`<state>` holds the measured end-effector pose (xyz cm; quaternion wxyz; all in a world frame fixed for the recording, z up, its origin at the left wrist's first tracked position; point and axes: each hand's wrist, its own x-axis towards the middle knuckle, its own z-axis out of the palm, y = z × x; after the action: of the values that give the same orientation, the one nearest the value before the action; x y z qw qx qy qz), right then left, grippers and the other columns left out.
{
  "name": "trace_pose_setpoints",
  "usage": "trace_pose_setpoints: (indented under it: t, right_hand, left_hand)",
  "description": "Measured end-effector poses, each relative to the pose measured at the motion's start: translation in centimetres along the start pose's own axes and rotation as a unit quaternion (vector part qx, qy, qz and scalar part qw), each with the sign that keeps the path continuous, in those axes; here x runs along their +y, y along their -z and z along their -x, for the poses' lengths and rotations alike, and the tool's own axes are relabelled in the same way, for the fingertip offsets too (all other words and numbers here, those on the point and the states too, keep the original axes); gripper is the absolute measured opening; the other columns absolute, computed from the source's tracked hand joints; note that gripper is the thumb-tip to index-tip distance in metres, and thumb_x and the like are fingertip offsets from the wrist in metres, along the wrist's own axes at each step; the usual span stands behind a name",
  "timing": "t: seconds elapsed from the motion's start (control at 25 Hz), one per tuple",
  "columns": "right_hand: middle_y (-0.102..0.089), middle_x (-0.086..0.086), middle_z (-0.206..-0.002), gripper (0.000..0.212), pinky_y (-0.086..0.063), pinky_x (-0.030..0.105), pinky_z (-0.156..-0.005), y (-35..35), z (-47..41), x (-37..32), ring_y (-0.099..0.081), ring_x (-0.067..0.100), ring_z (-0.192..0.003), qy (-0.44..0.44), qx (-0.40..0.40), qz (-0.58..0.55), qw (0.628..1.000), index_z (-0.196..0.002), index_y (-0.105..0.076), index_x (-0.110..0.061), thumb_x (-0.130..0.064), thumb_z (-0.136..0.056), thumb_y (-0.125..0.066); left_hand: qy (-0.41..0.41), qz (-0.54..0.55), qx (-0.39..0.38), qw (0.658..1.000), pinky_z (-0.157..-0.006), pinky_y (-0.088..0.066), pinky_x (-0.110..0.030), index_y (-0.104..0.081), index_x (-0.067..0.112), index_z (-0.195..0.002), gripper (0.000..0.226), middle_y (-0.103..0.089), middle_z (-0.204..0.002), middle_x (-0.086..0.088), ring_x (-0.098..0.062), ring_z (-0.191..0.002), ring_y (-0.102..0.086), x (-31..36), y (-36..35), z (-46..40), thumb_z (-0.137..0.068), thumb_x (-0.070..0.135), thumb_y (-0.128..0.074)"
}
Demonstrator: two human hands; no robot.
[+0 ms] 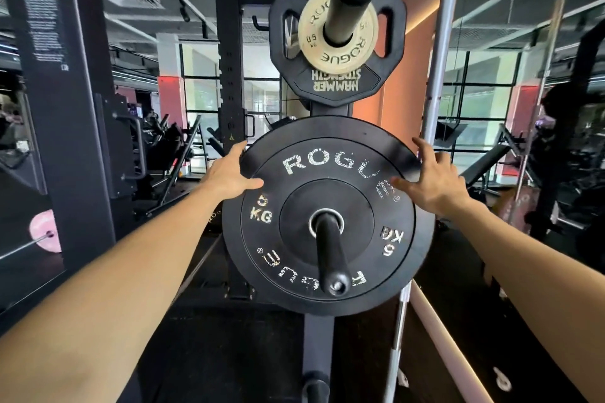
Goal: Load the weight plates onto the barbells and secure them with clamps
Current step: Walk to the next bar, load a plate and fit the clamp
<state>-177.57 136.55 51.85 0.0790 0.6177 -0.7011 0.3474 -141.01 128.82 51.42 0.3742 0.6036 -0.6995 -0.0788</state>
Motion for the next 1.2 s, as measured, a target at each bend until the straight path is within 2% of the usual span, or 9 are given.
trace_pose_setpoints:
  t: [0.2,0.36,0.48,0.6,0.72,0.84,0.96,1.2]
  right_hand:
    - [-0.034,0.020,-0.143,0.094,-0.031,0.056,-0.106,0.4,-1.1,0.6,-0.039,0.044,-0.130,-0.020,-0.024,0.015,0.999,-0.152,-0.011,-0.036,-0.058,-0.080,-0.068]
    - [-0.027,0.023,-0.149,0.103,-0.034,0.052,-0.111,0.2,-2.4,1.1,-0.040,0.045,-0.132,-0.040,-0.068,-0.052,0.996,-0.153,-0.005,-0.031,-0.059,-0.078,-0.070]
    - [-0.026,0.020,-0.154,0.112,-0.030,0.049,-0.114,-0.4,-3.2,1.1,-0.032,0.040,-0.139,-0.042,-0.115,-0.091,0.988,-0.154,-0.003,-0.027,-0.060,-0.074,-0.074]
    - [-0.032,0.015,-0.151,0.121,-0.032,0.049,-0.114,-1.4,-4.3,0.6,-0.035,0.035,-0.139,-0.044,-0.127,-0.117,0.984,-0.152,-0.012,-0.019,-0.061,-0.062,-0.082]
    - [-0.039,0.015,-0.143,0.120,-0.036,0.051,-0.111,-2.4,-5.0,0.3,-0.040,0.037,-0.134,-0.068,-0.094,-0.129,0.985,-0.144,-0.023,-0.011,-0.056,-0.054,-0.089]
    - [-0.049,0.014,-0.132,0.108,-0.043,0.050,-0.103,-2.8,-5.4,0.7,-0.048,0.035,-0.125,-0.072,-0.089,-0.144,0.983,-0.127,-0.031,-0.008,-0.053,-0.050,-0.091]
    - [-0.053,0.013,-0.125,0.094,-0.046,0.048,-0.099,-2.7,-5.5,1.0,-0.052,0.033,-0.119,-0.063,-0.103,-0.142,0.982,-0.111,-0.028,-0.014,-0.050,-0.051,-0.091]
    - [-0.054,0.013,-0.129,0.102,-0.044,0.041,-0.097,-2.7,-5.5,0.9,-0.052,0.032,-0.121,-0.055,-0.094,-0.130,0.985,-0.128,-0.032,-0.006,-0.046,-0.056,-0.091]
  left_hand:
    - [-0.009,-0.032,0.005,0.999,-0.108,-0.040,-0.039,-0.022,0.034,-0.156,0.093,-0.048,-0.150,-0.010,-0.033,-0.134,-0.047,0.3,-0.4,-0.3,-0.083,0.031,-0.079]
    - [0.007,-0.050,-0.004,0.999,-0.107,-0.040,-0.043,-0.019,0.034,-0.156,0.095,-0.048,-0.149,-0.010,-0.035,-0.133,-0.047,0.7,-0.5,-0.7,-0.082,0.036,-0.078]
    - [0.018,-0.038,-0.012,0.999,-0.105,-0.040,-0.042,-0.015,0.034,-0.157,0.099,-0.049,-0.147,-0.011,-0.036,-0.132,-0.047,0.9,-1.0,-0.6,-0.082,0.036,-0.079]
    - [0.023,-0.015,-0.011,1.000,-0.102,-0.042,-0.043,-0.019,0.030,-0.154,0.100,-0.053,-0.141,-0.011,-0.035,-0.128,-0.050,1.4,-1.1,-0.6,-0.078,0.037,-0.083]
    - [0.031,-0.015,-0.004,0.999,-0.095,-0.044,-0.042,-0.030,0.021,-0.140,0.093,-0.057,-0.129,-0.010,-0.034,-0.118,-0.053,1.4,-1.5,-0.8,-0.070,0.037,-0.088]
    - [0.050,0.024,-0.020,0.998,-0.095,-0.043,-0.040,-0.029,0.015,-0.137,0.093,-0.057,-0.127,-0.008,-0.032,-0.119,-0.052,1.4,-1.6,-0.9,-0.070,0.032,-0.090]
    - [0.069,0.046,-0.030,0.996,-0.094,-0.044,-0.039,-0.031,0.013,-0.132,0.087,-0.058,-0.126,-0.008,-0.030,-0.116,-0.053,1.5,-1.3,-1.0,-0.070,0.028,-0.090]
    - [0.072,0.090,-0.023,0.993,-0.086,-0.041,-0.035,-0.032,0.014,-0.132,0.081,-0.058,-0.120,-0.006,-0.027,-0.107,-0.054,1.7,-1.5,-0.3,-0.074,0.021,-0.088]
